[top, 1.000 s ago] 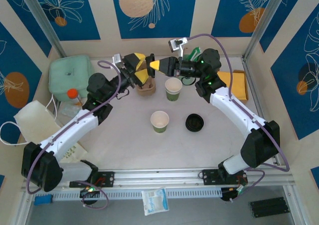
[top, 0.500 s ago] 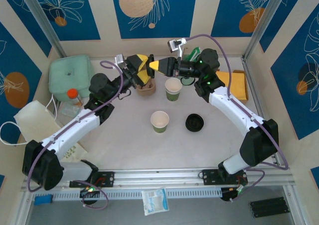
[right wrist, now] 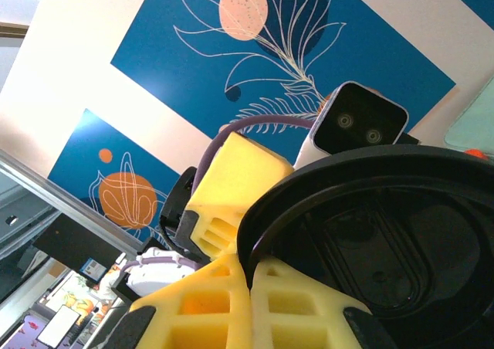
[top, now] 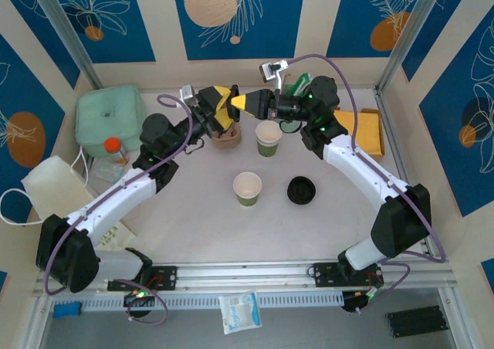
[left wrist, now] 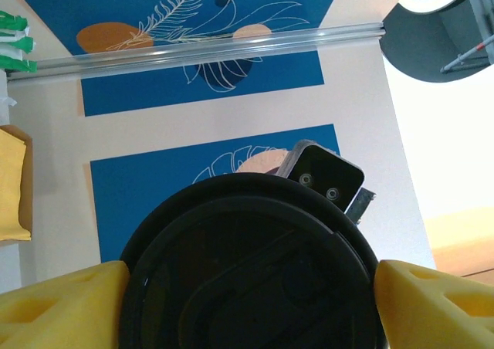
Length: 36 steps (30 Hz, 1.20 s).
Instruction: Pack the takeout coffee
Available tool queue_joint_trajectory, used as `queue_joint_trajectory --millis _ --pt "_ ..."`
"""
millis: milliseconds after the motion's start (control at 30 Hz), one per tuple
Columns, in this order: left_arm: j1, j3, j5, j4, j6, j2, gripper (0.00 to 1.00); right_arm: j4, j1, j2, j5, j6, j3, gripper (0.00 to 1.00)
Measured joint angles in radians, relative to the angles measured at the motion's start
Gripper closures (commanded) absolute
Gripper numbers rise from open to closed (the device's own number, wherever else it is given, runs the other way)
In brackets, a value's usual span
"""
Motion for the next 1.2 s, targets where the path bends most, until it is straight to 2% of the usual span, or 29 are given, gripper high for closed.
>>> queue_joint_trajectory --millis 367,533,700,800,933,1033,1200 --pt "-0.002 -0.003 -0.007 0.009 -0.003 0.002 0.30 0.002 -0.001 0.000 0.000 0.000 -0.002 1.00" --pt "-0.003 -0.005 -0.012 0.014 0.000 0.002 0.32 0.002 -0.002 0.000 0.000 0.000 -0.002 0.95" --pt "-0.005 -0.007 -0.015 0.015 0.005 0.003 0.32 0.004 -0.005 0.000 0.000 0.008 -0.006 0.80" --pt "-0.006 -0.009 -0.015 0.020 0.018 0.003 0.32 -0.001 -0.010 -0.001 0.000 0.006 -0.010 0.62" --pt "-0.009 -0.015 -0.018 0.025 0.030 0.003 0.32 -0.038 -0.031 -0.010 0.005 -0.004 -0.027 0.44" --pt "-0.010 -0.030 -0.020 0.017 0.054 -0.003 0.32 -0.105 -0.062 -0.056 0.018 -0.028 -0.063 0.38" --pt "-0.011 -0.042 -0.023 -0.069 0.151 -0.046 0.32 -0.278 -0.104 -0.180 0.055 -0.114 -0.116 0.35"
